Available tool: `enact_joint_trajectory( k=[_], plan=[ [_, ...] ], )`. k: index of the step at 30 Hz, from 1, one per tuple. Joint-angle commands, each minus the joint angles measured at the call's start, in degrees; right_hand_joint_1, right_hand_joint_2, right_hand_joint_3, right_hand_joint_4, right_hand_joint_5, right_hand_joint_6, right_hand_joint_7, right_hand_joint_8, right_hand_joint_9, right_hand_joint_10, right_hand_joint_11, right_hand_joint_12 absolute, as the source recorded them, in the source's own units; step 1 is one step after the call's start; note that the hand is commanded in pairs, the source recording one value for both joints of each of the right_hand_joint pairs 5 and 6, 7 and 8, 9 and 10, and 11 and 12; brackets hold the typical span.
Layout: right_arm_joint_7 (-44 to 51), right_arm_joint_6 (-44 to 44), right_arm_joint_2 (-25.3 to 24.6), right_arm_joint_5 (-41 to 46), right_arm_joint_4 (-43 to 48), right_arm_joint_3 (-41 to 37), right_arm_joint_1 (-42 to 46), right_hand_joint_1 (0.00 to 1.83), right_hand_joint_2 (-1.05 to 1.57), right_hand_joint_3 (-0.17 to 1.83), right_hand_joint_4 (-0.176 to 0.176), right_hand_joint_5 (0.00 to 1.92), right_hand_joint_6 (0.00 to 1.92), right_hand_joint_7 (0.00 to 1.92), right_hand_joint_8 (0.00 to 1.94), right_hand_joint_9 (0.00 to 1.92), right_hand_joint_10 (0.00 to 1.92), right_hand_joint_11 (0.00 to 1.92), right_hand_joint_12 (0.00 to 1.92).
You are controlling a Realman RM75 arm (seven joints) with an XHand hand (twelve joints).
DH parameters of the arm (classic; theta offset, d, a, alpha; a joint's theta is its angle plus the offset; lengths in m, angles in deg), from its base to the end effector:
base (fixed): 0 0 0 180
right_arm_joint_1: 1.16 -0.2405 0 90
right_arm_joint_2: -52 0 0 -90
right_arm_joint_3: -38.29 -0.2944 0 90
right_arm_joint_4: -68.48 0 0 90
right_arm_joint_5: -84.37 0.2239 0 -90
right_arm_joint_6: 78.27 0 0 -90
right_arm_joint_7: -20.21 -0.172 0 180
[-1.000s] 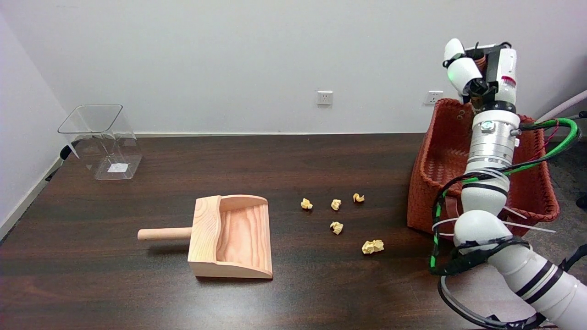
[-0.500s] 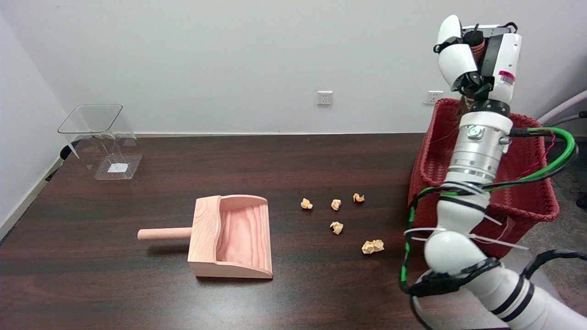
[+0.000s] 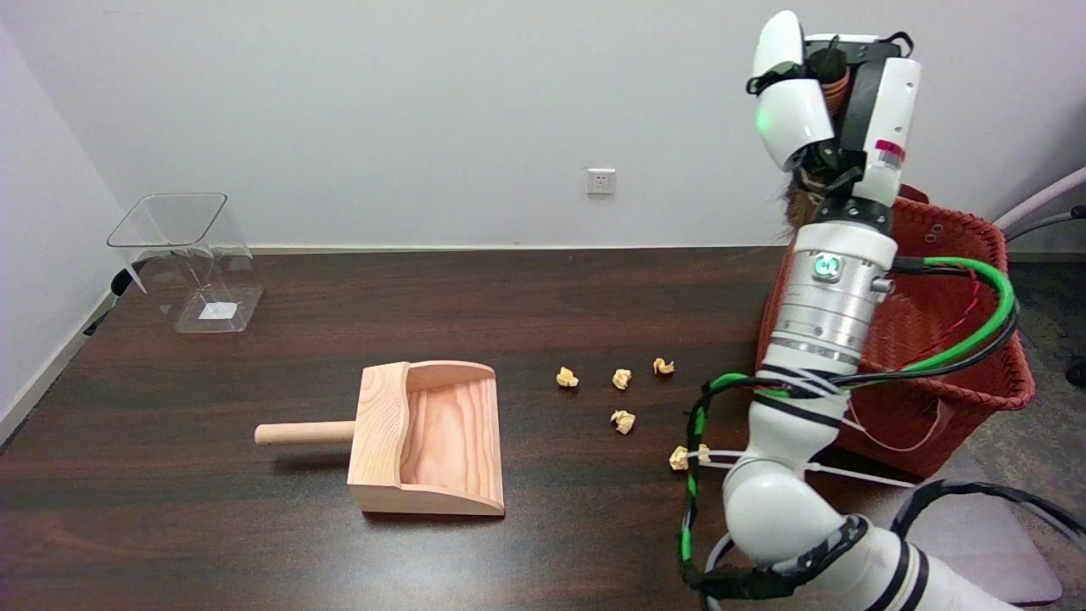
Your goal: Pick up the broom.
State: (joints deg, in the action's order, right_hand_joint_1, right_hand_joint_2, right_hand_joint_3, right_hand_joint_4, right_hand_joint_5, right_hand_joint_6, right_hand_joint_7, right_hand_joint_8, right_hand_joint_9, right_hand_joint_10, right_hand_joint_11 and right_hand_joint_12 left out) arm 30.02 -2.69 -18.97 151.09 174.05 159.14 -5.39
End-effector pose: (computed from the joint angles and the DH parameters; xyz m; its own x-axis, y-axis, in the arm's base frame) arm -0.1265 -0.2940 0.3007 0.1409 0.7791 0.6108 -0.7210 -0.3421 0.6026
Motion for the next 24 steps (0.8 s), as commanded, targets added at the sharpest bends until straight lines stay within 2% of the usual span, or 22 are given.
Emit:
enact_joint_trajectory(
  k=[1,24],
  plan=[
    [-0.24,1.21,-5.16,-3.73,0.67,8.16,-1.23,0.83,1.57,0.49,0.000,1.92,1.92,1.92,1.92,1.92,1.92,1.92,1.92],
    [-0.16,1.99,-10.42,-2.59,-0.09,11.57,4.50,0.84,1.57,0.47,0.000,1.92,1.92,1.92,1.92,1.92,1.92,1.92,1.92]
  ],
)
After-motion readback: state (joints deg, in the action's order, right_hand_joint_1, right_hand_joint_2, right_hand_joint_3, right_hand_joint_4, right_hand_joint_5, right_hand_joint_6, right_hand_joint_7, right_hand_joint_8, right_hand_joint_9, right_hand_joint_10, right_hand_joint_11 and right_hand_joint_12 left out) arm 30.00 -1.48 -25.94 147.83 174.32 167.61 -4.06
